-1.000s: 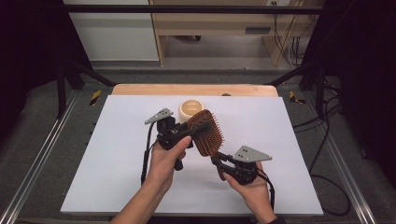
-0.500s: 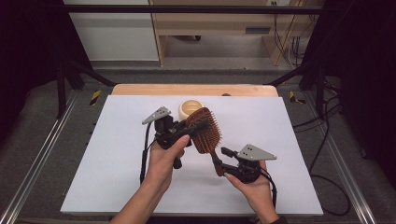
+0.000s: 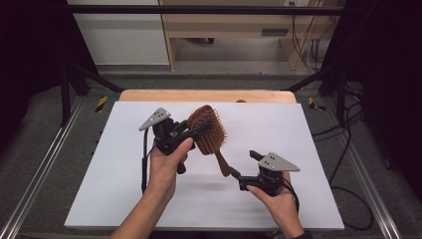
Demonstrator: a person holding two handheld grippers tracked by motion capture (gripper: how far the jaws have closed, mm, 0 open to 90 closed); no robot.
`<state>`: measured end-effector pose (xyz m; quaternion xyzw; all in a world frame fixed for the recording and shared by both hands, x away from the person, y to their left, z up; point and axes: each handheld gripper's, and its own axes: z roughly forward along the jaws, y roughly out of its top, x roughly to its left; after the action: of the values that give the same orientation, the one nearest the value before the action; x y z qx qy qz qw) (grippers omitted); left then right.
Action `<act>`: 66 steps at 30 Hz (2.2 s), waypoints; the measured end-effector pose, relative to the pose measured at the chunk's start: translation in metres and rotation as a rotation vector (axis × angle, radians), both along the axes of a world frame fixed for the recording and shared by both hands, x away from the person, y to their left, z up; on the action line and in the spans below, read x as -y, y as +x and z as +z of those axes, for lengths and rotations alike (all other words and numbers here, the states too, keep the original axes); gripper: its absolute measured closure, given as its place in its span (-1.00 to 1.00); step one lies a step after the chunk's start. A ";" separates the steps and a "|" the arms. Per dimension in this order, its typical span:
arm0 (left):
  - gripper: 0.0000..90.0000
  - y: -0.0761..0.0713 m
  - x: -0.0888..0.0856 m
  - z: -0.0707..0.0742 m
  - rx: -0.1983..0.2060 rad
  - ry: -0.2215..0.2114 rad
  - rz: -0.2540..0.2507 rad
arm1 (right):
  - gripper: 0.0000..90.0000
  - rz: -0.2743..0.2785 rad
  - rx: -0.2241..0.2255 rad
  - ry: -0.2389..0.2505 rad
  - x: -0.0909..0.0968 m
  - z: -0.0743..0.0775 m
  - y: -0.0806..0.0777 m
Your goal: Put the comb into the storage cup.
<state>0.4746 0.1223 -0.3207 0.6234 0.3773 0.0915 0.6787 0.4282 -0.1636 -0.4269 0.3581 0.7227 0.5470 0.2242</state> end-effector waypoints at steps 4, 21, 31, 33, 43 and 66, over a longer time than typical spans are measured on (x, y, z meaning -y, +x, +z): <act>0.15 -0.001 -0.002 0.004 0.010 -0.001 0.010 | -0.86 -0.022 -0.011 0.002 0.006 -0.002 0.001; 0.14 0.002 -0.011 0.019 0.020 -0.018 0.030 | -0.88 -0.031 -0.030 0.016 0.027 -0.004 0.002; 0.14 0.007 -0.013 0.028 0.032 -0.024 0.040 | -0.89 -0.032 -0.041 0.022 0.031 -0.008 0.005; 0.14 0.008 -0.013 0.030 0.030 -0.032 0.043 | -0.90 -0.033 -0.042 0.021 0.032 -0.008 0.004; 0.14 0.013 -0.014 0.038 0.041 -0.033 0.065 | -0.90 -0.042 -0.044 0.026 0.035 -0.008 0.005; 0.14 0.030 -0.016 0.056 0.062 -0.028 0.111 | -0.90 -0.061 -0.043 0.036 0.041 -0.009 0.006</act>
<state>0.5044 0.1382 -0.2646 0.5889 0.3914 0.1432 0.6925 0.4346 -0.2048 -0.4358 0.3956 0.7063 0.5449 0.2187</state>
